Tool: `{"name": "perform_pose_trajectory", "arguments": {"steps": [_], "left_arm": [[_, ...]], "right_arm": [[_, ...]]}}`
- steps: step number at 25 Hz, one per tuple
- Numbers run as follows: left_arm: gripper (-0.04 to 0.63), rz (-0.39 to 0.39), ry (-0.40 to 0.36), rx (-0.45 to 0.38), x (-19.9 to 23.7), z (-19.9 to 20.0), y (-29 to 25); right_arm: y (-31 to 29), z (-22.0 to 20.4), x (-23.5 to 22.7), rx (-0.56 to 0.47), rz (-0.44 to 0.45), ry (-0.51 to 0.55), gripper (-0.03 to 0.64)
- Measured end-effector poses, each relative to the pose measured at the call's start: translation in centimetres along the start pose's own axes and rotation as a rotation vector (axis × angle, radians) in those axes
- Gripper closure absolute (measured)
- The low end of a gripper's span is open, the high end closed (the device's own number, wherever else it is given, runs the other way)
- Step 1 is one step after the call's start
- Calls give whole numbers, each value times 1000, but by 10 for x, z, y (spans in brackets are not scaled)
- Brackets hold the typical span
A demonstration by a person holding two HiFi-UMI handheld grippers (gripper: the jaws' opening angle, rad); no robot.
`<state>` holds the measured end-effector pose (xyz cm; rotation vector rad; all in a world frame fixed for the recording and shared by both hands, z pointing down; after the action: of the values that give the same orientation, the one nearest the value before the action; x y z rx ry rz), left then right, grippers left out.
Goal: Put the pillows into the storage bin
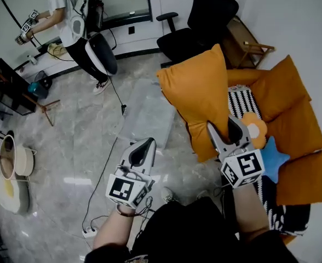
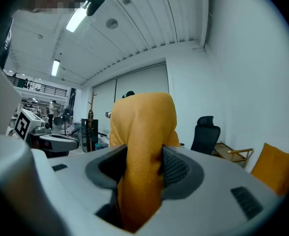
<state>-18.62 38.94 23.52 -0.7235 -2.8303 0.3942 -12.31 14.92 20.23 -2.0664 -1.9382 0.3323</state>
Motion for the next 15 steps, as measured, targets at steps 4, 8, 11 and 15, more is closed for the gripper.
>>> {"name": "perform_pose_trajectory", "arguments": {"steps": [4, 8, 11, 15], "left_arm": [[589, 108, 58, 12, 38, -15, 9], [589, 209, 99, 27, 73, -22, 8], [589, 286, 122, 39, 99, -20, -1], [589, 381, 158, 42, 123, -16, -22]], "right_arm": [[-62, 10, 22, 19, 118, 41, 405], [-129, 17, 35, 43, 232, 61, 405], [-181, 20, 39, 63, 318, 68, 405], [-246, 23, 40, 86, 443, 95, 405]]}}
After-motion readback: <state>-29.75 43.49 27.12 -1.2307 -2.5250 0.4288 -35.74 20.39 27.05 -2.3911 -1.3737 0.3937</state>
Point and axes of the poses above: the fingertips, and each gripper's own axes: y backward along the fingers, x to its left, z out of its top, the point moved 6 cm from there along y, backward along the fingers, and after that the axes turned 14 degrees about x, right-handed, at the moved point
